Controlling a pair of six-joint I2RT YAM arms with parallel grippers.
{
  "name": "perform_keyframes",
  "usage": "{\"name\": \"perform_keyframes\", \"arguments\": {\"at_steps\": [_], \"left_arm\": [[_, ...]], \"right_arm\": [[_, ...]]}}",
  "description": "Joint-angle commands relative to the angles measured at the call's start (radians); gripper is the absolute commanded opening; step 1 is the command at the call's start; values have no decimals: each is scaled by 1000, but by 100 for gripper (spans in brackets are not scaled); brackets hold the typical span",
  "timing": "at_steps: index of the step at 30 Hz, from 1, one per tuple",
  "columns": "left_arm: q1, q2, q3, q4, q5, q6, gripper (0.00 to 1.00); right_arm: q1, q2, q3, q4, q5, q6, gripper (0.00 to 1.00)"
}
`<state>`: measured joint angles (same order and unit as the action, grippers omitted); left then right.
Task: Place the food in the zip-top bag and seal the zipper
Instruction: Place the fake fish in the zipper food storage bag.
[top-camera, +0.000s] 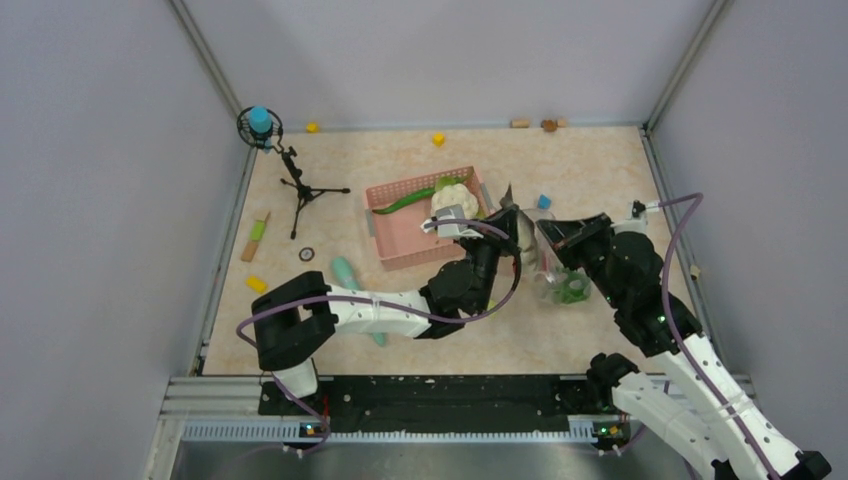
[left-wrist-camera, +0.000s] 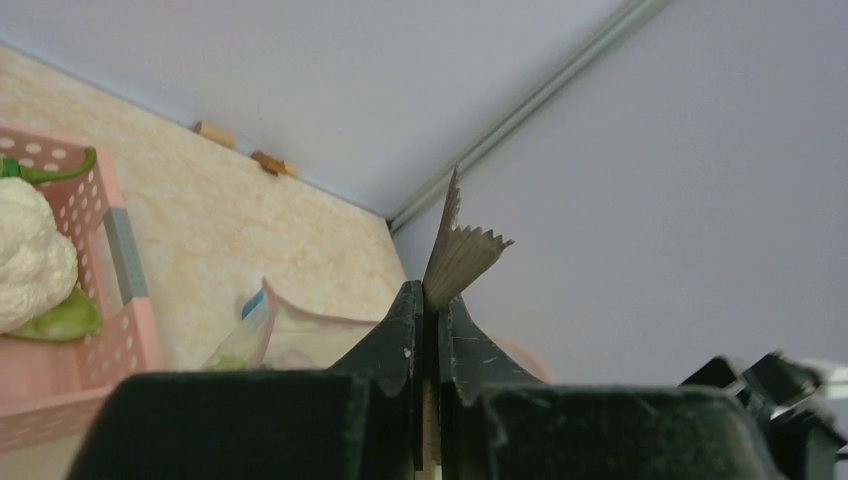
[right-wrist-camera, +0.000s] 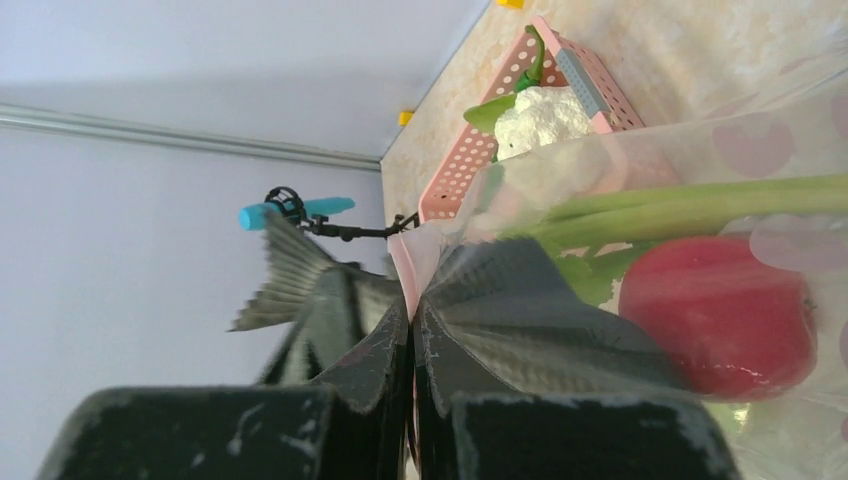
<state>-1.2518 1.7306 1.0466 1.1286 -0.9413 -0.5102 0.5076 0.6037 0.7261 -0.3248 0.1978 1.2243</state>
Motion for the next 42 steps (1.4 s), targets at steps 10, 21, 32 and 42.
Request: {"name": "perform_keyframes", "arguments": {"at_steps": [10, 21, 32, 42], "left_arm": [[-12, -37, -112, -93, 203, 27, 11], [-12, -234, -93, -481, 270, 102, 82], [-8, -445, -129, -784, 196, 86, 97], [-2, -728, -292, -999, 228, -48, 97]], "right_arm": [[-3, -35, 104, 42, 81, -38, 0], [-4, -45, 90, -3, 163, -172, 0], [-4, -27, 95, 6, 189, -226, 0], [-4, 2, 104, 11, 216, -263, 0]]}}
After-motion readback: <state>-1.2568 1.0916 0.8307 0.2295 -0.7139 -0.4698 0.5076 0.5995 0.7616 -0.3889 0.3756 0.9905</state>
